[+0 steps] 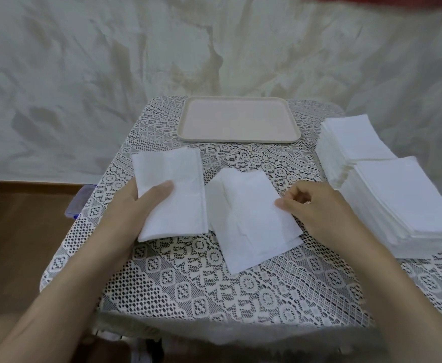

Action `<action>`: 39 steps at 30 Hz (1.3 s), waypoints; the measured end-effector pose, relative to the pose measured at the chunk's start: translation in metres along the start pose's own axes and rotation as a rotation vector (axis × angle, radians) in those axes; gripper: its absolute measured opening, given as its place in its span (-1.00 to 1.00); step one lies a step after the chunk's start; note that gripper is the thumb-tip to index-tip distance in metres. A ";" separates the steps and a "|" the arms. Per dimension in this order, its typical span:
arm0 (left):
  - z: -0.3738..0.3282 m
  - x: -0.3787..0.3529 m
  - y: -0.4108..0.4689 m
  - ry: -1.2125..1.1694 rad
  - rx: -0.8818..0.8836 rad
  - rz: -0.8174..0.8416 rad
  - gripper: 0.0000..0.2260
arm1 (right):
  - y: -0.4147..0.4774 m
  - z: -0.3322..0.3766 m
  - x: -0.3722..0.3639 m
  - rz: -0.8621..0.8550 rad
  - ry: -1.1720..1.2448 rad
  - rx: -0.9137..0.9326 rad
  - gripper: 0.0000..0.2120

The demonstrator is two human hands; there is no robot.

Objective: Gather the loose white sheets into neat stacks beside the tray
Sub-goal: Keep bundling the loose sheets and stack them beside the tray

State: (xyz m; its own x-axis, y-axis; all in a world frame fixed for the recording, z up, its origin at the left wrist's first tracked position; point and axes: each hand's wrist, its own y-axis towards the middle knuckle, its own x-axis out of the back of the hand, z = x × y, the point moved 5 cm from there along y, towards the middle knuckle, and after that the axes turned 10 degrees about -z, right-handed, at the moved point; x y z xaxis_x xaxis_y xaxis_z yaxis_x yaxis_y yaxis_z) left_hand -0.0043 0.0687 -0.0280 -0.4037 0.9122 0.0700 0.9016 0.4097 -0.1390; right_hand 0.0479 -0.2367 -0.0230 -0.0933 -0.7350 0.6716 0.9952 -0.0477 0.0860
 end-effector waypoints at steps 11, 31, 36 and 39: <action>0.002 0.005 -0.001 0.005 0.012 -0.003 -0.65 | 0.013 0.016 -0.023 0.022 -0.122 -0.084 -0.61; -0.001 0.008 -0.002 0.012 0.012 -0.010 -0.79 | 0.005 0.026 -0.031 0.359 -0.076 0.207 -0.81; -0.002 0.007 -0.002 0.016 -0.002 0.006 -0.78 | 0.002 0.038 -0.036 0.320 -0.181 0.321 -0.83; -0.003 0.007 -0.003 0.019 -0.006 0.016 -0.70 | 0.002 0.034 -0.036 0.359 -0.198 0.247 -0.89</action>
State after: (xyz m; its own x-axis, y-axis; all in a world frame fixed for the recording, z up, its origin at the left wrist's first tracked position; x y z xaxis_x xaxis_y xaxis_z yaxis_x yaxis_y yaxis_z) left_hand -0.0090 0.0739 -0.0244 -0.3862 0.9184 0.0863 0.9089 0.3948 -0.1343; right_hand 0.0518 -0.1874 -0.0218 0.2272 -0.5311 0.8162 0.9306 0.3655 -0.0212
